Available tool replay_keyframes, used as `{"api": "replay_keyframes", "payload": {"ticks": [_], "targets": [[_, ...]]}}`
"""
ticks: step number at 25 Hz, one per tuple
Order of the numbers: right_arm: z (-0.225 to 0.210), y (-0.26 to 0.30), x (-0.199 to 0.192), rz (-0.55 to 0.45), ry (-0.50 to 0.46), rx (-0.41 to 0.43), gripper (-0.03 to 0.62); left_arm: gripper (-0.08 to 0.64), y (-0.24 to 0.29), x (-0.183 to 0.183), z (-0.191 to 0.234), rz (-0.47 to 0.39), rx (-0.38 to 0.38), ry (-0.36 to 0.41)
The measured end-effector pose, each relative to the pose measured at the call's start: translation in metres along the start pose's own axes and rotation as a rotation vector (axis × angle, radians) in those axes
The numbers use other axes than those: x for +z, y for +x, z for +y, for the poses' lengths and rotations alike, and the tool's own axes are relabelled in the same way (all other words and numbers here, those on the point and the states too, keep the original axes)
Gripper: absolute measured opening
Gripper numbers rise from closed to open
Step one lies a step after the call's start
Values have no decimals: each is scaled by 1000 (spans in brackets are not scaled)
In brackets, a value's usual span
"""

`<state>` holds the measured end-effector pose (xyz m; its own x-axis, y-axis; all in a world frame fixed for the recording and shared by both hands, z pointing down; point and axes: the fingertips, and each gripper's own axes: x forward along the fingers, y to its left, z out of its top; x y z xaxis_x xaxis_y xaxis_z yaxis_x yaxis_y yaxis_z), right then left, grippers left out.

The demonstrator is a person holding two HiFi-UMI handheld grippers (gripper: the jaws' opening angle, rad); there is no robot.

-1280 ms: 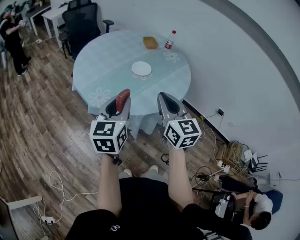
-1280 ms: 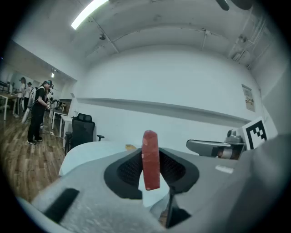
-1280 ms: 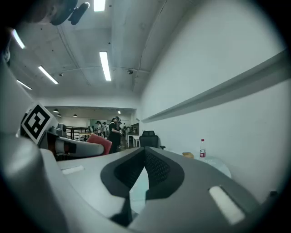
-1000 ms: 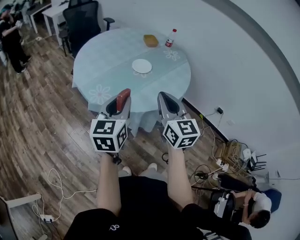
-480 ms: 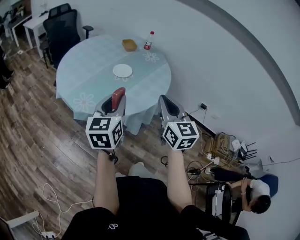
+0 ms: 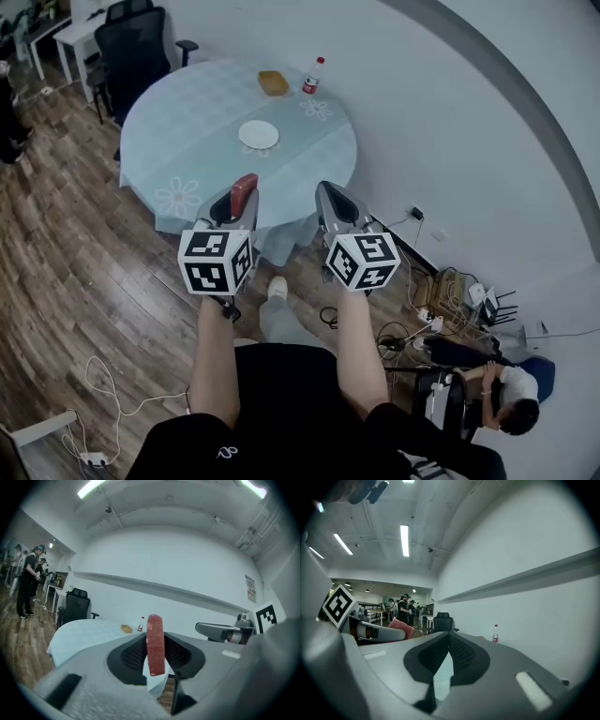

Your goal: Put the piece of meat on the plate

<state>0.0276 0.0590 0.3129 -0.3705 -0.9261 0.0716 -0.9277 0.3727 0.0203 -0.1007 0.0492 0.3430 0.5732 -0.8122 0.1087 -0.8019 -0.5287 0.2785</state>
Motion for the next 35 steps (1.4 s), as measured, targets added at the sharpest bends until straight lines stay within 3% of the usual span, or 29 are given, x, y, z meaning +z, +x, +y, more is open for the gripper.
{"api": "replay_keyframes", "payload": {"ticks": [8, 17, 27, 35], "targets": [[30, 43, -5, 6, -10, 98, 11, 94, -2, -11, 43, 5, 64, -35], [-14, 65, 7, -61, 50, 71, 11, 94, 44, 5, 57, -6, 66, -6], [-135, 93, -23, -39, 135, -58, 11, 94, 159, -20, 38, 71, -12, -6], [-214, 198, -78, 93, 224, -14, 11, 94, 273, -70, 76, 228, 47, -87]]}}
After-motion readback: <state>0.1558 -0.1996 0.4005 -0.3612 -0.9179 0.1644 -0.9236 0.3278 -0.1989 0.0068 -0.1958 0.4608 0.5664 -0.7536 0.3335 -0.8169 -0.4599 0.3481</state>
